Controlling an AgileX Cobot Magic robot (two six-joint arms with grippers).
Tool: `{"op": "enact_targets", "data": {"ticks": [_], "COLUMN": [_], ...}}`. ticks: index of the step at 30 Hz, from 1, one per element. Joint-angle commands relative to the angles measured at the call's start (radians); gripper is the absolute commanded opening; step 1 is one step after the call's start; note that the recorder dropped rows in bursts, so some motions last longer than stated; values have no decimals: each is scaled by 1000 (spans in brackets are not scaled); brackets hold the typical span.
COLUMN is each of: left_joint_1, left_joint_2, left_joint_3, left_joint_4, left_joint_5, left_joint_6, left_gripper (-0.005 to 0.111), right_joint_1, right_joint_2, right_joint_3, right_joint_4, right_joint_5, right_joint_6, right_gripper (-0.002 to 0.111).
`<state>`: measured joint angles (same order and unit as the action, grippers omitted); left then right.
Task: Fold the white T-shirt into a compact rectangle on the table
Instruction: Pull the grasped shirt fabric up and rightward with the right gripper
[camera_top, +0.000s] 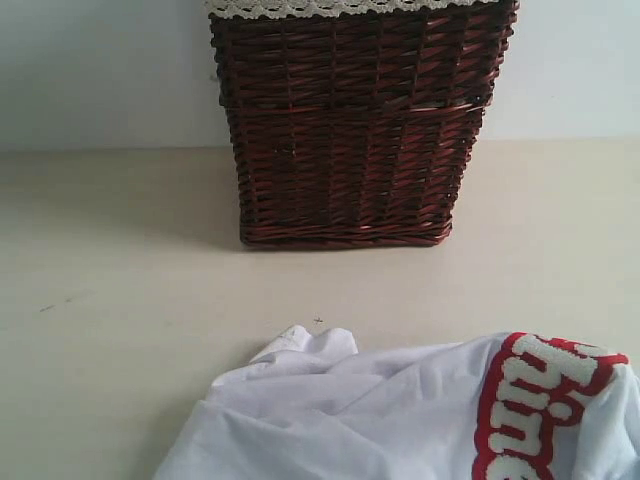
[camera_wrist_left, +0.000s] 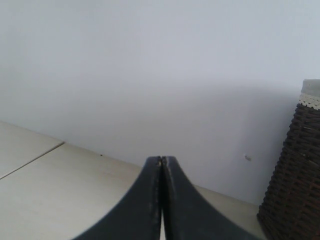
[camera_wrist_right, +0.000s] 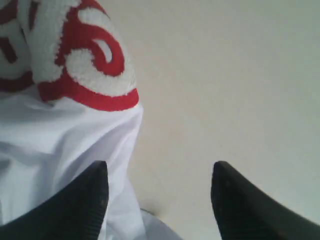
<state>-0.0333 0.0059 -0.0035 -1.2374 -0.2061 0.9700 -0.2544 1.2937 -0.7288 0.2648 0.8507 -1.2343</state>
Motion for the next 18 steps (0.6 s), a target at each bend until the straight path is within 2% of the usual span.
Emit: {"op": "enact_targets", "data": {"ticks": [1, 7, 9, 11, 16, 18], "left_joint_1": [3, 3, 3, 3, 3, 3], "left_joint_2": [-6, -6, -6, -6, -6, -6], "left_joint_3": [4, 4, 4, 4, 4, 4], "left_joint_4": [3, 3, 3, 3, 3, 3], "left_joint_5": [3, 3, 3, 3, 3, 3], "left_joint_6": [1, 1, 1, 1, 1, 1], "left_gripper": [0, 0, 0, 0, 0, 0], "right_joint_1": [-2, -2, -2, -2, -2, -2], "right_joint_2": [151, 278, 278, 278, 324, 368], "right_joint_3": [23, 23, 23, 23, 23, 23], "right_joint_4": [-64, -348, -339, -317, -315, -315], "right_joint_5": [-31, 0, 88, 103, 82, 14], "right_joint_6": [87, 238, 209, 189, 189, 192], "right_gripper": [57, 57, 56, 55, 55, 54]}}
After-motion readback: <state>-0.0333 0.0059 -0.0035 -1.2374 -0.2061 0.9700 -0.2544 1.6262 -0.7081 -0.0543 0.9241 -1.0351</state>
